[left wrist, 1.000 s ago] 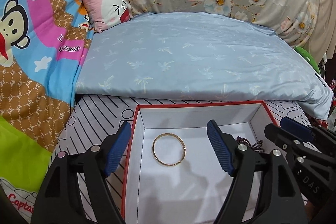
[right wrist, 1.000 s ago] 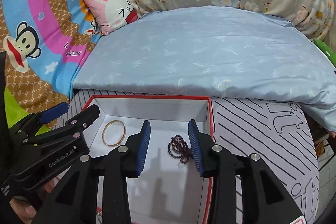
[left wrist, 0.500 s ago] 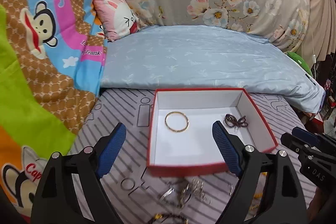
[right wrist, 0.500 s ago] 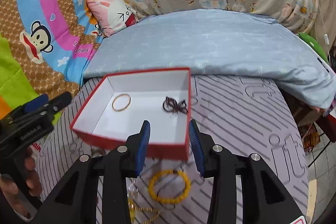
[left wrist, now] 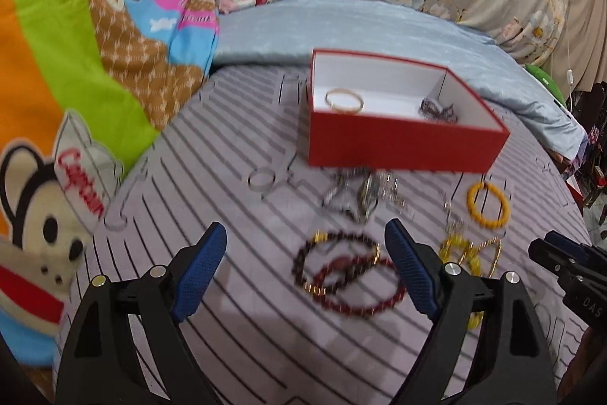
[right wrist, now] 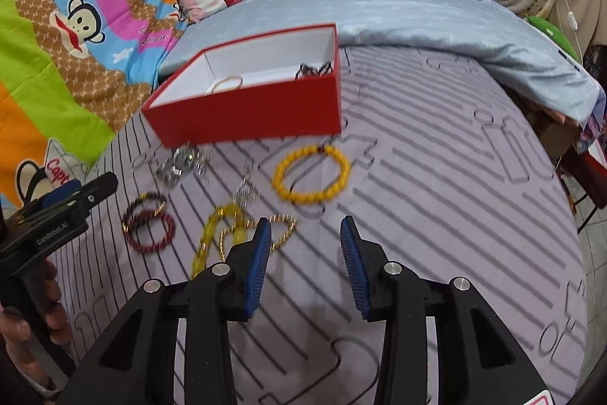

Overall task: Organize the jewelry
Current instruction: 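Withdraw both open grippers from the red box back over the jewelry, then grasp the dark brown beaded bracelet with the left gripper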

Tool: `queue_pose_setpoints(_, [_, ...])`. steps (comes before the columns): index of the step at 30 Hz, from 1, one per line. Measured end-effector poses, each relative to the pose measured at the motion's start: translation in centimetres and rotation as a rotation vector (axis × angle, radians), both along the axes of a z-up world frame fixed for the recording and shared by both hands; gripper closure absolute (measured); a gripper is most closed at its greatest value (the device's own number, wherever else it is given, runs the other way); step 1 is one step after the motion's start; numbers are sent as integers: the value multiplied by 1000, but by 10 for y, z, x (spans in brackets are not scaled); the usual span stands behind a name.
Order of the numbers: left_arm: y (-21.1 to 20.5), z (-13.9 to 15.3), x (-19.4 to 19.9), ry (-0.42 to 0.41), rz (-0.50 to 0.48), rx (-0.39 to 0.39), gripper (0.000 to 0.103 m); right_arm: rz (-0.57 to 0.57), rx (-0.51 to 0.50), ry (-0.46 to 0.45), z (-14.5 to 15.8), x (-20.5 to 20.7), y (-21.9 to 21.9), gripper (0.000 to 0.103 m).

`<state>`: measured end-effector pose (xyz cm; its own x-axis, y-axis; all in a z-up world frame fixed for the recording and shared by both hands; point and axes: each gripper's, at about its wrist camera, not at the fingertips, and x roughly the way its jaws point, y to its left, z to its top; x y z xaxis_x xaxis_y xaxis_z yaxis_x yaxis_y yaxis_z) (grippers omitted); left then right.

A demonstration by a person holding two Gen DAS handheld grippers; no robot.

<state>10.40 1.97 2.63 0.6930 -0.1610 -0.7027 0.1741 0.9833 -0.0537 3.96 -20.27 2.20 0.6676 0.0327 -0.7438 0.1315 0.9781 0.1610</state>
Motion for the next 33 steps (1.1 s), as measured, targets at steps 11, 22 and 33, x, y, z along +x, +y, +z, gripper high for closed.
queue_pose_setpoints(11, [0, -25, -9, 56, 9, -35, 22, 17, 34, 51, -30, -21, 14, 65])
queue_pose_setpoints(22, [5, -37, 24, 115, 50, -36, 35, 22, -23, 28, -32, -21, 24, 63])
queue_pose_setpoints(33, [-7, -38, 34, 95, 2, 25, 55, 21, -28, 29, -32, -19, 25, 62])
